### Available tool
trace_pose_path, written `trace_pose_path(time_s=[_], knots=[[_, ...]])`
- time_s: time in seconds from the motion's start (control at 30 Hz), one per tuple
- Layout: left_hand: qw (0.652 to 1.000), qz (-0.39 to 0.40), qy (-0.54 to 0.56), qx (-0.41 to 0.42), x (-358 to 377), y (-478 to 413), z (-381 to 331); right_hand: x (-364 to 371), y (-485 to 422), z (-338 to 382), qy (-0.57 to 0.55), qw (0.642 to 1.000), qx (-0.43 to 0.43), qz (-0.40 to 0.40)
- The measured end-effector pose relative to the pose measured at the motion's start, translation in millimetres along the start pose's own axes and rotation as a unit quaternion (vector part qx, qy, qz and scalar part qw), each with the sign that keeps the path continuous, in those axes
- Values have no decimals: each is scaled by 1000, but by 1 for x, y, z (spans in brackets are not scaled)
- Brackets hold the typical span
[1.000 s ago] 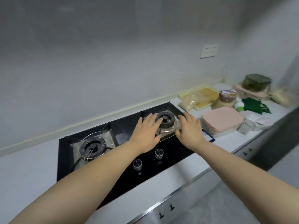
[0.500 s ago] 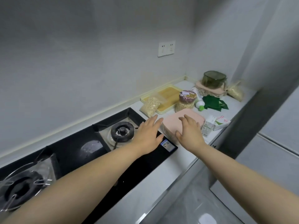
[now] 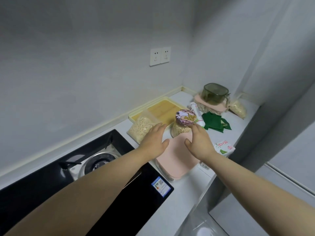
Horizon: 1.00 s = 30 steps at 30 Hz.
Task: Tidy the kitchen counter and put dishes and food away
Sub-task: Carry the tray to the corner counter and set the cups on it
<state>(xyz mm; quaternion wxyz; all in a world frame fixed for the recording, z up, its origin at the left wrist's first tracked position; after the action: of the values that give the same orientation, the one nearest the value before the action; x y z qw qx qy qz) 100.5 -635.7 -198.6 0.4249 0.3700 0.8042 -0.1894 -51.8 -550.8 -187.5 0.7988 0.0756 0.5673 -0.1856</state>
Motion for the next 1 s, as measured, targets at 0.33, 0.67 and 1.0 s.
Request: trace_pose_path(time_s=[0.33, 0.67, 1.0], knots=[[939, 43, 273, -204, 44, -81, 32, 13, -78, -55, -65, 997, -26, 13], [960, 15, 91, -266, 59, -152, 44, 18, -201, -120, -217, 974, 32, 59], [966, -181, 24, -185, 51, -189, 35, 81, -306, -177, -297, 910, 156, 243]])
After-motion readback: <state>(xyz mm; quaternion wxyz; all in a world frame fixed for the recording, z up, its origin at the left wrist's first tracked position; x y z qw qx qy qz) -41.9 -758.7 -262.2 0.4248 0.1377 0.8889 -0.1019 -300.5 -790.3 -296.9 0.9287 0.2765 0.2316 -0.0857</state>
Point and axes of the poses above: each hand's wrist, its own y-axis away from the middle knuckle, its own x-axis out of the palm, z = x × y, the point moved 4 cm from there along -y, towards the middle knuckle, and after that the axes turned 5 degrees about z, right-handed, at the moved point
